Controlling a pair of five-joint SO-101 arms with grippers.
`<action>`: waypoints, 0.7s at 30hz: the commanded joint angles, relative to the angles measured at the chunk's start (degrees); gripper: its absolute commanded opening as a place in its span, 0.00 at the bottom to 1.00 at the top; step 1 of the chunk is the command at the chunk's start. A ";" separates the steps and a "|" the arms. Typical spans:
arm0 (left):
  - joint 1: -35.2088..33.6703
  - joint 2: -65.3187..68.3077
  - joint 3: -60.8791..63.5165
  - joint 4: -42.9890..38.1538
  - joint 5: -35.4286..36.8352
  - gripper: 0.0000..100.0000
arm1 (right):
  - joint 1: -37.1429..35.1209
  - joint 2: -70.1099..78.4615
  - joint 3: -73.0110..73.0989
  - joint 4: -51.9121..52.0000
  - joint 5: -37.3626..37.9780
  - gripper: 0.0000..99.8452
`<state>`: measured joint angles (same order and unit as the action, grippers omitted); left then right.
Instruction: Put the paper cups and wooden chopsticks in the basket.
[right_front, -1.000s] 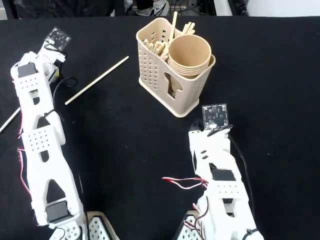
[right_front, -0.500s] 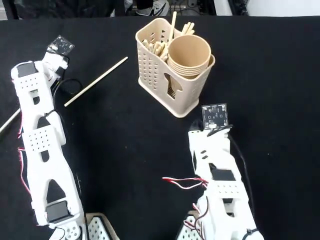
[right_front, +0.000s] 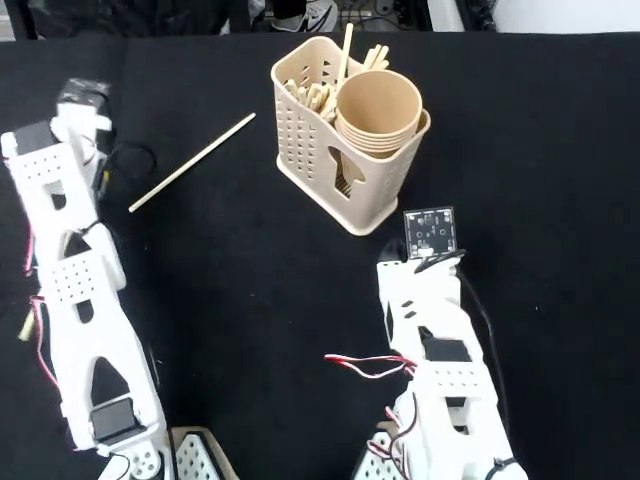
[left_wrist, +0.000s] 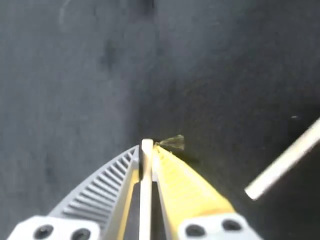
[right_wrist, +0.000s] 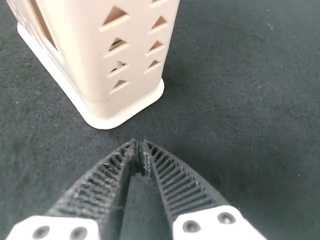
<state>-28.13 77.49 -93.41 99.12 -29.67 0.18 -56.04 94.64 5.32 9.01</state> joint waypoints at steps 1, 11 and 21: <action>0.31 -14.77 -0.75 1.93 19.43 0.03 | -0.70 -0.84 -0.40 -1.05 0.62 0.01; 7.08 -49.85 27.12 1.93 32.97 0.03 | -0.70 -0.84 -0.48 -1.14 0.62 0.01; 19.38 -81.49 36.79 -4.66 32.88 0.03 | -0.53 -0.84 -0.48 -1.14 0.62 0.01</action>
<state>-13.89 7.43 -56.75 99.30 2.77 0.18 -56.04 94.64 5.32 9.01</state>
